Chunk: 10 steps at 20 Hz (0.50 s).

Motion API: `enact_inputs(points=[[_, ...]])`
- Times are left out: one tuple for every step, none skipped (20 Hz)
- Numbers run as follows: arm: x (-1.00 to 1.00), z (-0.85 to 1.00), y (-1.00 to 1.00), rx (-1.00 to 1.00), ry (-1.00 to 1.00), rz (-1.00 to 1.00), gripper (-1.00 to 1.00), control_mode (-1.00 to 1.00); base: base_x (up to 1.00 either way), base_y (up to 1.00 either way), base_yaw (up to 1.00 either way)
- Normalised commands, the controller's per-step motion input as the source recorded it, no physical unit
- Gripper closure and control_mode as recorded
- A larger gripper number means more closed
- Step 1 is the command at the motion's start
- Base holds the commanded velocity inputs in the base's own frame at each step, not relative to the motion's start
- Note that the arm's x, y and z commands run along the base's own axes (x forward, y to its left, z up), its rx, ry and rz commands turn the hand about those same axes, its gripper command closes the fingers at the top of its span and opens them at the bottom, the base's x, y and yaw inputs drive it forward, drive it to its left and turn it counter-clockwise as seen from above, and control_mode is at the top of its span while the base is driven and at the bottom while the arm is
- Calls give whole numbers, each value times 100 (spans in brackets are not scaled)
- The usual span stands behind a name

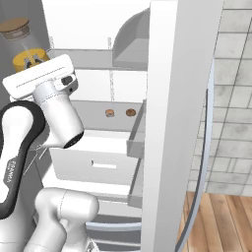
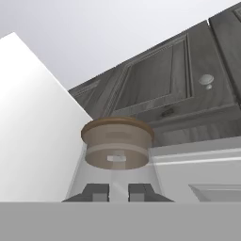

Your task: Move the sushi and scallops from the top shelf to the second highest shelf to make space. Then, place the pitcher from the counter on the cleared top shelf.

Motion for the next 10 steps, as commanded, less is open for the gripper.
enact_inputs(points=[[36,1,-1,11,-14,0,100,-100,0,0,0],[39,3,0,9,-15,0,100,-100,0,0,0],[42,8,0,9,-16,0,100,-100,0,0,0],[46,6,0,8,-15,-1,100,-100,0,0,0],[48,4,0,5,-15,-3,100,-100,0,0,0],[50,4,0,3,-13,-4,100,-100,0,0,0],[51,4,0,2,-11,-5,100,-100,0,0,0],[48,4,0,1,-10,-6,100,-100,0,0,0],[46,4,0,0,-5,-7,100,-100,0,0,0],[43,5,0,0,-1,-7,100,-100,0,0,0]])
